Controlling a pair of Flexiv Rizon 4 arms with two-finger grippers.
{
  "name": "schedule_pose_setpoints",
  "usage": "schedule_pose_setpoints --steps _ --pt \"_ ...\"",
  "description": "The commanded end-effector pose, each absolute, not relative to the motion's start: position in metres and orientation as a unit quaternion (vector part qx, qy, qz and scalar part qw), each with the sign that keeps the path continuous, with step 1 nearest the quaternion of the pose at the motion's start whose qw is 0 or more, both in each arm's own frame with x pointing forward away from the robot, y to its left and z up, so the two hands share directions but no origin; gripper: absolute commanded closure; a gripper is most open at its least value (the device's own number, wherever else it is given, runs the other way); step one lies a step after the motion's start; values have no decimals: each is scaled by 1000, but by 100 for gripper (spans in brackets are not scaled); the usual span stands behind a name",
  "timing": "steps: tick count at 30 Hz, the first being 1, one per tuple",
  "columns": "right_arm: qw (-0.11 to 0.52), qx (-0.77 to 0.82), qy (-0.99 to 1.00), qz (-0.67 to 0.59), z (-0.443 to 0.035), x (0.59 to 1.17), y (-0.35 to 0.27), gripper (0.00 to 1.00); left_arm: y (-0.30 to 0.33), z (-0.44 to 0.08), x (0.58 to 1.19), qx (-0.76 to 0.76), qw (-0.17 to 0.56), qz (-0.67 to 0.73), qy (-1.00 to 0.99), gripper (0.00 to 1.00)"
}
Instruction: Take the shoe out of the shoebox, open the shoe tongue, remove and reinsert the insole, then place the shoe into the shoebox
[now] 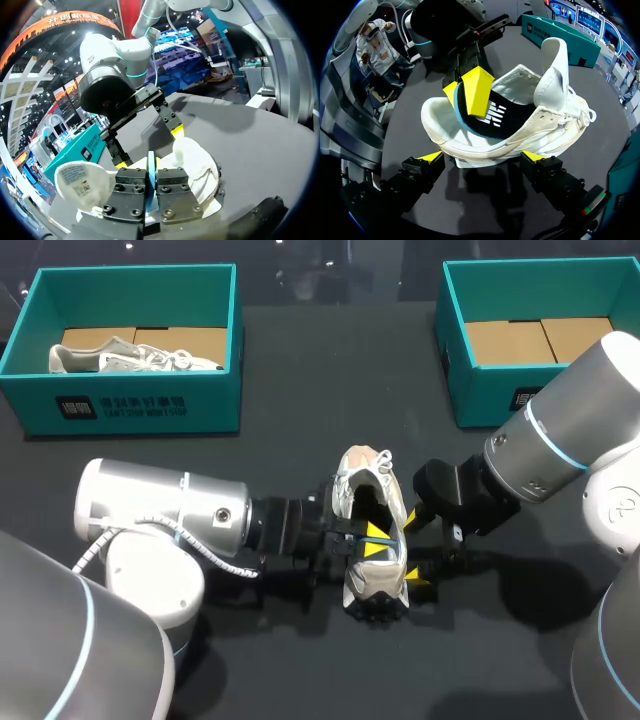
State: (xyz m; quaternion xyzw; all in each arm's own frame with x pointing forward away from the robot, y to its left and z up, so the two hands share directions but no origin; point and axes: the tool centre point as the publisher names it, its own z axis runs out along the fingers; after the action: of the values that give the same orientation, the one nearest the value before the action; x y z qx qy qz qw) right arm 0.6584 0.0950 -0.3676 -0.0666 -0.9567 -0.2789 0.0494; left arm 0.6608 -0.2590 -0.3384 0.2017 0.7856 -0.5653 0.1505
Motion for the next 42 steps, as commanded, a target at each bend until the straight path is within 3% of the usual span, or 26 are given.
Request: schedule_pose_setpoints --steps 1,5,8,11,27,42 --pt "48 -67 -957 -278 -369 658 96 0 -271 -347 666 201 152 -556 792 100" --pt "48 -67 -957 -278 -369 658 96 0 -267 -343 665 197 144 -558 793 100" --pt "48 -67 -957 -278 -369 658 96 0 -263 -338 662 200 139 -557 794 73" --pt "48 -67 -957 -278 -369 658 96 0 -259 -331 660 199 135 -558 794 63" --pt "48 -68 -957 -279 -367 658 94 0 -245 -319 656 237 114 -531 806 65" --pt "43 -87 -961 -260 -333 651 32 0 -222 -307 659 283 90 -479 826 64"
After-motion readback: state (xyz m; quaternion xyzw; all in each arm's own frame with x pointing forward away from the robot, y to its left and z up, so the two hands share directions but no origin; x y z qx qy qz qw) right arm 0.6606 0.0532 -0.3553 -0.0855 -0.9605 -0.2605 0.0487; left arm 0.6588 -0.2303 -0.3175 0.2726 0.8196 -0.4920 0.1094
